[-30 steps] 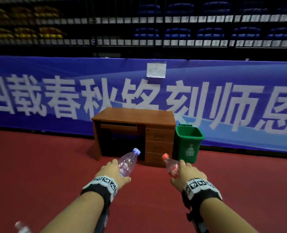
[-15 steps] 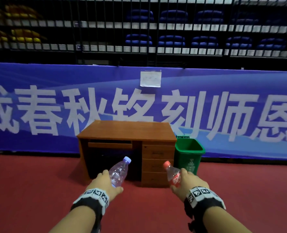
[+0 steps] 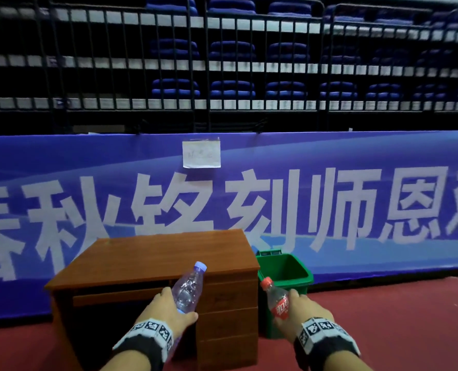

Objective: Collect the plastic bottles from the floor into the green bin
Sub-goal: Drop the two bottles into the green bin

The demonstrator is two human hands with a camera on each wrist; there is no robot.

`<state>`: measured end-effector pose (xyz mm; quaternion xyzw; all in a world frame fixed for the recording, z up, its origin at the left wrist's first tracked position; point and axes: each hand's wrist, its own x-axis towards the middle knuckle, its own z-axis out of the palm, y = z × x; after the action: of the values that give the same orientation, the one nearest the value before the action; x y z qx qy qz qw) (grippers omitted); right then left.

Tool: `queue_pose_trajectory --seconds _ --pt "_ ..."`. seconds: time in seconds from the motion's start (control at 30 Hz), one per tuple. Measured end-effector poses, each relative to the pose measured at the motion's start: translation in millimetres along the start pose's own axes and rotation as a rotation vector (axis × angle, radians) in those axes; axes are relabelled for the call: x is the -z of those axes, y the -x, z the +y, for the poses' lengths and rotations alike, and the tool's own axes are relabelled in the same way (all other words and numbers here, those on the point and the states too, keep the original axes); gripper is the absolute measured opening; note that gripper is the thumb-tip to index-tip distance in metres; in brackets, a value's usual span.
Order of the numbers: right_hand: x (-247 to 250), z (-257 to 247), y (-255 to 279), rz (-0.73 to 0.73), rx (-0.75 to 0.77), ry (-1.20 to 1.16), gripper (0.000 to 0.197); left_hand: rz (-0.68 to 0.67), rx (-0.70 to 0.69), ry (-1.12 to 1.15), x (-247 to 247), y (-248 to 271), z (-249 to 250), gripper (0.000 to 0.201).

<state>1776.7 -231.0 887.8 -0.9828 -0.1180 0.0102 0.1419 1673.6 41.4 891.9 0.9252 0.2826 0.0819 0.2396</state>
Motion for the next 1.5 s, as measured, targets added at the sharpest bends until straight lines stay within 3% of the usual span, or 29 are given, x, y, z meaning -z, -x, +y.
queue_pose_trajectory --seconds 0.3,0.5,0.87,0.97,1.13,1.23,1.37,1.5 --pt "-24.7 -11.9 -154.6 -0.031 0.026 0.050 0.063 -0.026 0.006 0.032 -37.8 -155.8 34.7 0.064" --pt "-29.7 -12.8 -261.0 -0.012 -0.049 0.042 0.061 -0.058 -0.052 -0.008 -56.4 -278.2 71.6 0.069" --pt "-23.1 63.0 -434.7 -0.003 -0.342 0.013 0.056 -0.265 -0.334 -0.057 -156.9 -465.1 242.7 0.062" --pt "-12.1 92.8 -500.8 0.035 -0.383 0.028 0.050 -0.269 -0.372 -0.051 -184.6 -520.3 297.7 0.071" --pt "16.9 143.9 -621.8 0.076 -0.395 0.078 0.056 -0.202 -0.362 -0.073 -216.3 -599.9 375.7 0.072" --pt "28.2 162.0 -698.4 0.090 -0.348 0.098 0.073 -0.159 -0.324 -0.059 -226.4 -649.7 407.3 0.072" --pt "40.3 155.5 -755.8 0.056 -0.306 0.105 0.060 -0.152 -0.282 -0.047 -234.5 -707.3 427.6 0.073" --pt "16.7 155.8 -823.5 0.023 -0.288 0.053 0.070 -0.155 -0.238 -0.003 -257.1 -778.0 435.5 0.075"
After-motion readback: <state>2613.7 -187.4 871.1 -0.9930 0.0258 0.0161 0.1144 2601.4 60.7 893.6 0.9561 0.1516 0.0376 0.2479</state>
